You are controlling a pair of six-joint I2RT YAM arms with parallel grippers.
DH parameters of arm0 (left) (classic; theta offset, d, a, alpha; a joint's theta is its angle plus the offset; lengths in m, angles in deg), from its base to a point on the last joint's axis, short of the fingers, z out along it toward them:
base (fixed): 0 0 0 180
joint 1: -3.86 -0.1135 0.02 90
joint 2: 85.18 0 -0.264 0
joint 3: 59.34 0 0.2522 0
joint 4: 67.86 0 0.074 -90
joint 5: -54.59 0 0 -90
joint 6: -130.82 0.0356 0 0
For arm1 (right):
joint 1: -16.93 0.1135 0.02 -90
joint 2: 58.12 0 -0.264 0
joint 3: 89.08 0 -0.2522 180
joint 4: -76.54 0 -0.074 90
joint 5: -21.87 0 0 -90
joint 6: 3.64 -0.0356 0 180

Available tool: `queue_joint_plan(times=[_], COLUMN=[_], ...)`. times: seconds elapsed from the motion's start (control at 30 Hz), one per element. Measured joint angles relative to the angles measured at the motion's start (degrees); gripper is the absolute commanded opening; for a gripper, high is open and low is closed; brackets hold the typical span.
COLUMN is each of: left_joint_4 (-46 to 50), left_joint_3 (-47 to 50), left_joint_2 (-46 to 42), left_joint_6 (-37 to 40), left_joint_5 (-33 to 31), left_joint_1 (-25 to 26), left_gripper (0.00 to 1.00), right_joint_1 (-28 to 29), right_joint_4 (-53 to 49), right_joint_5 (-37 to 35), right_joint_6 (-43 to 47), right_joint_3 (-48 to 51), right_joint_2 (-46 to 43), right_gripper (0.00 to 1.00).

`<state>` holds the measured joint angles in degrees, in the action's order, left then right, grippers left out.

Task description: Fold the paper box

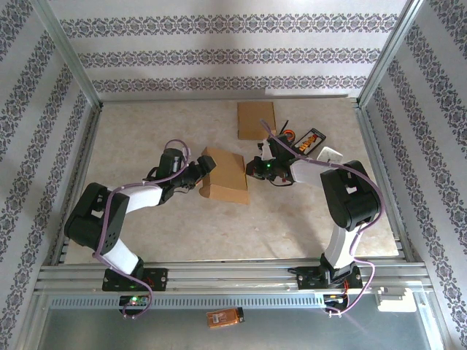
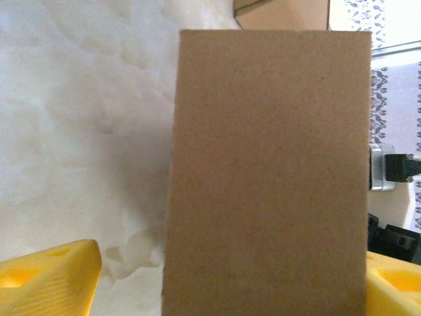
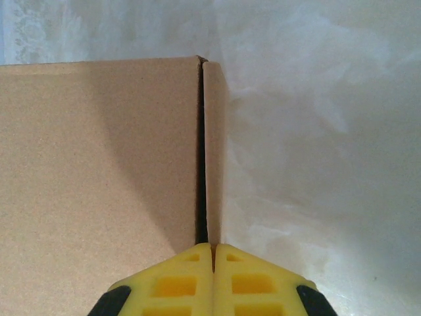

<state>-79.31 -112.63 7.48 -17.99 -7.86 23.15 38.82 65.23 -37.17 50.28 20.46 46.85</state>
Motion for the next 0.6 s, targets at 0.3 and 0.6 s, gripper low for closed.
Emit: queue_joint_plan(times=[0.3,0.6], left_joint_4=[-4.44,-4.37], left_joint_3=[-0.15,-0.15], left_joint_2=[1.90,1.68], left_joint_6=[-2.82,-3.63], left_joint_5=[2.14,1.88], left_joint_1=[0.15,0.22], left_gripper=[0.50,0.44], right_joint_1=[0.00,0.02], right_joint_4=[0.26,-2.32], right_joint_5=[0.46,0.17], right_joint_6=[-0.02,-0.09], right_joint_3=[0.00,1.14], right_joint_2=[0.00,-3.96], right_gripper=[0.07,0.30])
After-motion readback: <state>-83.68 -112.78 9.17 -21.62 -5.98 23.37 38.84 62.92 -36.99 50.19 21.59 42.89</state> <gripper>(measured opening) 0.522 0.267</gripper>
